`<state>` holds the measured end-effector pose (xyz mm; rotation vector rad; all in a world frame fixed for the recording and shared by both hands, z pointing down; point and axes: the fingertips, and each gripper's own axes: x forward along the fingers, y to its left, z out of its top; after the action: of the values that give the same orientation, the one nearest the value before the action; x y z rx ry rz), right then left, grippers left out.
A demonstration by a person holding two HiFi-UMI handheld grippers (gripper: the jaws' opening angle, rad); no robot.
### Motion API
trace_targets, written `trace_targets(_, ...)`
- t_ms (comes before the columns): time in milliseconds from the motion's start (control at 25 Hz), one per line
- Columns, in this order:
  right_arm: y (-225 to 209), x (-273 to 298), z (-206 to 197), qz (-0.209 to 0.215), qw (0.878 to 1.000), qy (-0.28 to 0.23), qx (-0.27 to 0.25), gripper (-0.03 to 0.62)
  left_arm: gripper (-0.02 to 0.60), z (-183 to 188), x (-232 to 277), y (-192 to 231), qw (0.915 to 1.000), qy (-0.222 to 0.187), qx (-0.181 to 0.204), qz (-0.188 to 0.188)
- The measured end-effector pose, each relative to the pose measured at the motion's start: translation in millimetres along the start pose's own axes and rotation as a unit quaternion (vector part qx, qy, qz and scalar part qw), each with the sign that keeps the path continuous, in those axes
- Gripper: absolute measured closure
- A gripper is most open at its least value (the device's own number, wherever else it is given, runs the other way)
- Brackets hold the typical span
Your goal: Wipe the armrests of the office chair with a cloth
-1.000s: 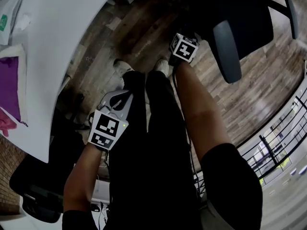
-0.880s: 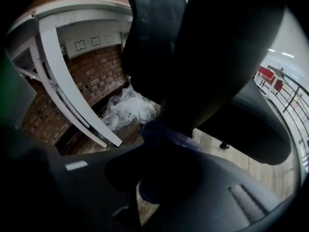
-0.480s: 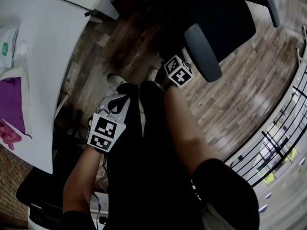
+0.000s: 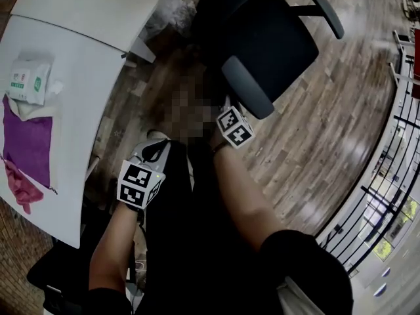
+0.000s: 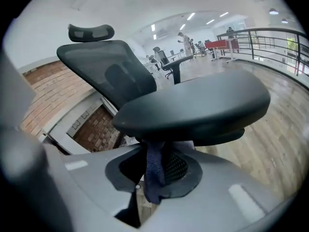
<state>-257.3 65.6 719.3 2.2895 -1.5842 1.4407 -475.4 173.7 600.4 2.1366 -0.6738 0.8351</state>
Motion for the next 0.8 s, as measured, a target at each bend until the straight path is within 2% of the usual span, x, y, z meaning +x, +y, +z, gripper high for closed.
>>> trace_targets(80, 10.0, -13.2, -5.4, 0.021, 0.999, 0.024, -0.022, 0.525, 0.575, 7.8, -8.9, 2.4, 0.9999, -0.008, -0.006, 0.008)
trace_targets(160, 21.5, -31.5, -12.3, 0.052, 0.995, 0.051, -0.07, 0.525, 0.575, 16.3, -16.9, 5.7, 0.9996, -0.017, -0.009, 0.019)
trace_targets(400, 54.0, -106.4, 6.6, 0.124, 0.969, 0.06, -0.203, 0.524, 0.575, 52.9, -34.3, 1.2, 0.9981, -0.059, -0.003, 0.021)
trace_targets(520, 75.3, -138.5, 26.2, 0.156, 0.947, 0.042, -0.278, 0.523, 0.575, 66.0, -35.7, 3.1, 0.9968, -0.072, 0.006, 0.032)
trace_targets(600, 88.9, -157.1, 42.9, 0.171, 0.933, 0.021, -0.316, 0.523, 0.575, 80.8, -41.4, 5.2, 0.9931, -0.092, 0.037, 0.063)
trace_targets(680, 97.9, -172.0, 59.7, 0.176, 0.925, -0.001, -0.338, 0.523, 0.575, 97.2, -47.8, 2.2, 0.9877, -0.117, 0.063, 0.082)
trace_targets(800, 103.1, -189.8, 80.6, 0.174, 0.92, -0.03, -0.349, 0.523, 0.575, 113.1, -47.8, -9.4, 0.9859, -0.13, 0.075, 0.074)
